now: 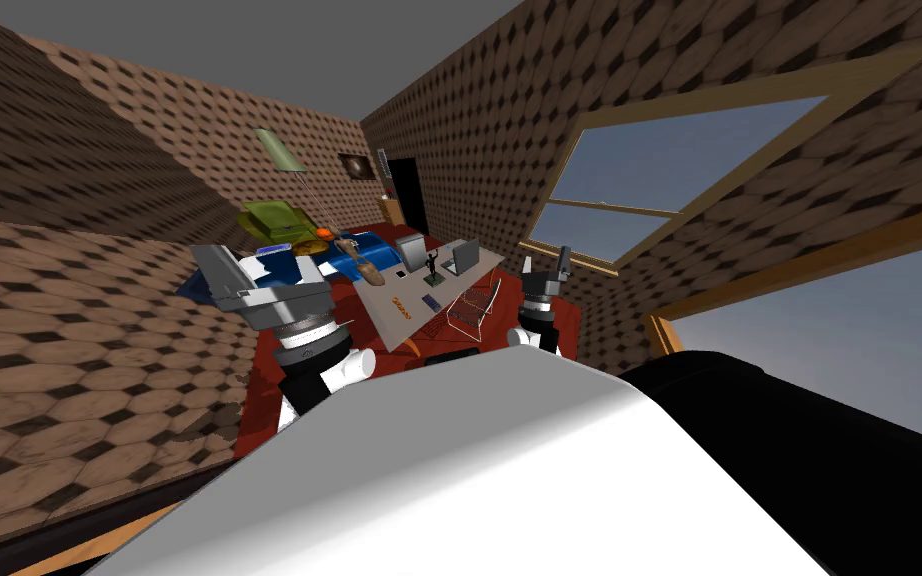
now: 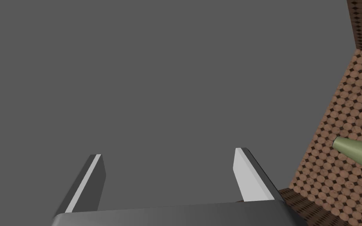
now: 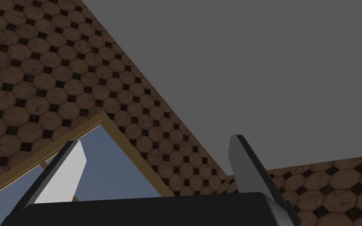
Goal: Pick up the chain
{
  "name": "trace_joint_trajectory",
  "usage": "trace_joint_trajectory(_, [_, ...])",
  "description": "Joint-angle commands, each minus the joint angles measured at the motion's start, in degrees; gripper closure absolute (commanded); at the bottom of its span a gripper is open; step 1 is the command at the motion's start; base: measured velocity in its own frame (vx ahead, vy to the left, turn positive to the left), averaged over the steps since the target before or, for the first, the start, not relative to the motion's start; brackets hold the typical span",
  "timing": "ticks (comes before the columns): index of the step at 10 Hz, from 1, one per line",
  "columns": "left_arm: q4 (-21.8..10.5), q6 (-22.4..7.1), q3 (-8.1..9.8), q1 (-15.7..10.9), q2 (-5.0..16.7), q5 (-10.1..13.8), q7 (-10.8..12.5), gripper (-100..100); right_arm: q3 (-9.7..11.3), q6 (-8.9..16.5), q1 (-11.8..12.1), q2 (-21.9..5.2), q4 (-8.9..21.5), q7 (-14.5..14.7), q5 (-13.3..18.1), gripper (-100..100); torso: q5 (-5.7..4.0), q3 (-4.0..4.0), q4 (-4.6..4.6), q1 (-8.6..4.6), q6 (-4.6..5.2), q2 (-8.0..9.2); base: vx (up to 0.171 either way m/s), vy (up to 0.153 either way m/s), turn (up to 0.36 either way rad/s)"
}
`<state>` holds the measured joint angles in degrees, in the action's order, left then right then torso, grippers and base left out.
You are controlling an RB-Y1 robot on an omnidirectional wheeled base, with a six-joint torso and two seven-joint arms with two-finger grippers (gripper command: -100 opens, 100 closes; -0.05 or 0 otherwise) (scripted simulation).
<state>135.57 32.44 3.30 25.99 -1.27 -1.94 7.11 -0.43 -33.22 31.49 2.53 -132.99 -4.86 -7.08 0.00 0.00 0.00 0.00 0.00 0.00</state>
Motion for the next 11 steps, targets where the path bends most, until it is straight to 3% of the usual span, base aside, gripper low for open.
trace_joint_trajectory(1, [-2.29, -1.88, 0.68, -0.66, 2.4, 1.18, 1.17, -100, 0.0, 0.0, 0.0, 0.0, 0.0, 0.0, 0.0, 0, 0.0, 0.0, 0.0, 0.0, 0.0, 0.0, -0.014, -0.03, 0.099])
trace_joint_trajectory(2, [-2.29, -1.88, 0.68, -0.66, 2.4, 1.18, 1.17, -100, 0.0, 0.0, 0.0, 0.0, 0.0, 0.0, 0.0, 0, -0.01, 0.02, 0.0, -0.08, -0.02, 0.04, -0.015, -0.039, 0.114])
trace_joint_trajectory(7, [-9.03, -7.22, 2.46, -2.82, 7.01, 4.47, 4.44, -100, 0.0, 0.0, 0.0, 0.0, 0.0, 0.0, 0.0, 0, -0.03, 0.0, 0.0, -0.15, -0.01, 0.01, -0.007, -0.038, 0.109])
trace_joint_trajectory(8, [-9.03, -7.22, 2.46, -2.82, 7.01, 4.47, 4.44, -100, 0.0, 0.0, 0.0, 0.0, 0.0, 0.0, 0.0, 0, -0.03, 0.01, 0.0, -0.15, 0.0, 0.01, -0.006, -0.027, 0.023])
trace_joint_trajectory(11, [-14.22, -11.38, 3.66, -4.62, 9.09, 6.99, 6.88, -100, 0.0, 0.0, 0.0, 0.0, 0.0, 0.0, 0.0, 0, -0.01, 0.0, 0.0, -0.08, 0.0, 0.0, -0.007, -0.027, 0.104])
